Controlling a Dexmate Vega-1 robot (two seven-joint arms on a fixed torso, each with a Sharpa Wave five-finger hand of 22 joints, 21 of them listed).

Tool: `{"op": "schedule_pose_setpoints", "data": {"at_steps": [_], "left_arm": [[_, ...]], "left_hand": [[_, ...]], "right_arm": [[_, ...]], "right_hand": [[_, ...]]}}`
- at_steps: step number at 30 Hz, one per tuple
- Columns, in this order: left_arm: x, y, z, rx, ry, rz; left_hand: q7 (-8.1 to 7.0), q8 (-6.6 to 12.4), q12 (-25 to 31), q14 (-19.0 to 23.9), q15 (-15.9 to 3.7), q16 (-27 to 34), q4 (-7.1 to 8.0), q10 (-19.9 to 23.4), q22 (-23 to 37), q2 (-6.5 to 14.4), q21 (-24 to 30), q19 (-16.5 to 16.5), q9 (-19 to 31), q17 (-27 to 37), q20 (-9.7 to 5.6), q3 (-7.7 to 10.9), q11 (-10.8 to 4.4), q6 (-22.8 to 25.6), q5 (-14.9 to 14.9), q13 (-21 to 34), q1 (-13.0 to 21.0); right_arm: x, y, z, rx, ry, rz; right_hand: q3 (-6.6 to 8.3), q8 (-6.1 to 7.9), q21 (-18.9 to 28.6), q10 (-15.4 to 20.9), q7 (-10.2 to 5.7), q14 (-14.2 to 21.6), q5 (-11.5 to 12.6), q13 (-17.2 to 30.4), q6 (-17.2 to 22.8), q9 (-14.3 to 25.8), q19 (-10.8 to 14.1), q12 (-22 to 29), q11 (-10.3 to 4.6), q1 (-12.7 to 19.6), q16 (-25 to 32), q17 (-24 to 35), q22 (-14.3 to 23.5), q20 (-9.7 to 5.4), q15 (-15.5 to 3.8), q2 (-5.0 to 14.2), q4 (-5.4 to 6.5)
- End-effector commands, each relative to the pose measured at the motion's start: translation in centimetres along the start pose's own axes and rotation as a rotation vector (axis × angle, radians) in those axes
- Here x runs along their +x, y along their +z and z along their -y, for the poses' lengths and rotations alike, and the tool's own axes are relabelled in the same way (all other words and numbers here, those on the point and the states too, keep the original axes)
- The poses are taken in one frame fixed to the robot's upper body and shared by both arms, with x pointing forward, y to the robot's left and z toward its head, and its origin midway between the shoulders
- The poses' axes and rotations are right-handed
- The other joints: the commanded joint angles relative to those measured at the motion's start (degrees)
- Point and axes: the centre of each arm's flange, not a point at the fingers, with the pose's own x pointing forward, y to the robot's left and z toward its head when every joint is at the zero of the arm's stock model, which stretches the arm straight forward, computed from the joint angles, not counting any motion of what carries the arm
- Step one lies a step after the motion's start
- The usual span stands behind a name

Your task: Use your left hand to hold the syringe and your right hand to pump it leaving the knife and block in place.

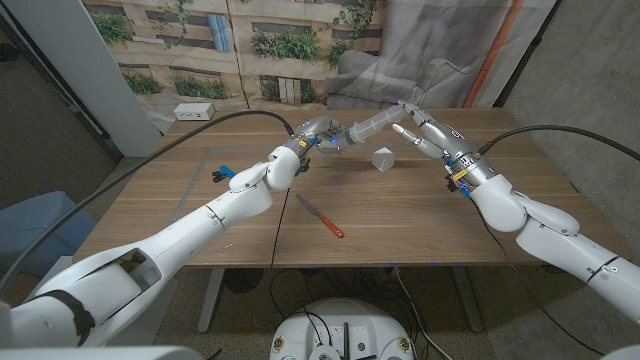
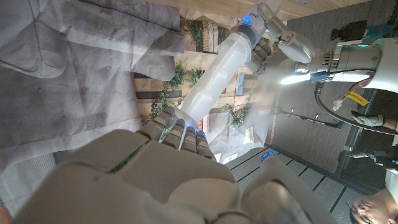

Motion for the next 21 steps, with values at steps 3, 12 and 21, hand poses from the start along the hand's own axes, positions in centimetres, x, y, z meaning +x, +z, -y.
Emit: {"op": "schedule_pose_setpoints", "data": {"at_steps": [3,12,21], "left_arm": [[0.15,0.14,0.3,-0.005,-0.004,0.008],[-0.11,0.15,0.44,-0.007,-0.005,0.007],[-0.25,0.17,0.51,-0.01,-0.004,0.005]], "left_hand": [[0.01,0.41,0.33,0.52,-6.24,0.3,3.29,2.82,0.16,6.38,0.22,1.38,0.27,0.33,-4.96,3.72,-2.29,6.71,0.21,0.25,-2.41],[0.02,0.41,0.31,0.58,-6.25,0.32,3.26,2.82,0.16,6.33,0.18,1.34,0.27,0.34,-4.99,3.83,-2.59,6.71,0.21,0.26,-2.45],[-0.08,0.41,0.44,0.99,-6.3,0.49,3.3,3.22,0.21,6.52,0.32,1.7,0.28,0.41,-4.92,4.01,-2.46,6.72,0.21,0.28,-2.45]], "right_arm": [[0.36,0.4,-0.34,0.008,0.019,0.021],[0.52,0.53,-0.67,0.021,0.028,0.024],[0.7,0.75,-1.05,0.031,0.038,0.032]], "right_hand": [[0.43,0.56,0.33,1.0,-0.24,0.43,0.14,0.25,0.19,0.11,0.69,0.24,-0.21,0.18,0.26,0.18,0.13,-2.54,-0.46,1.87,-0.09],[0.61,0.6,0.31,1.1,-0.24,0.57,0.1,0.25,0.36,0.11,0.81,0.21,-0.21,0.24,0.28,0.18,0.13,-2.58,-0.5,1.92,-0.18],[0.73,0.63,0.29,1.3,-0.27,0.75,0.04,0.26,0.52,0.11,0.93,0.21,-0.33,0.2,0.32,0.21,0.13,-2.56,-0.55,1.92,-0.21]]}}
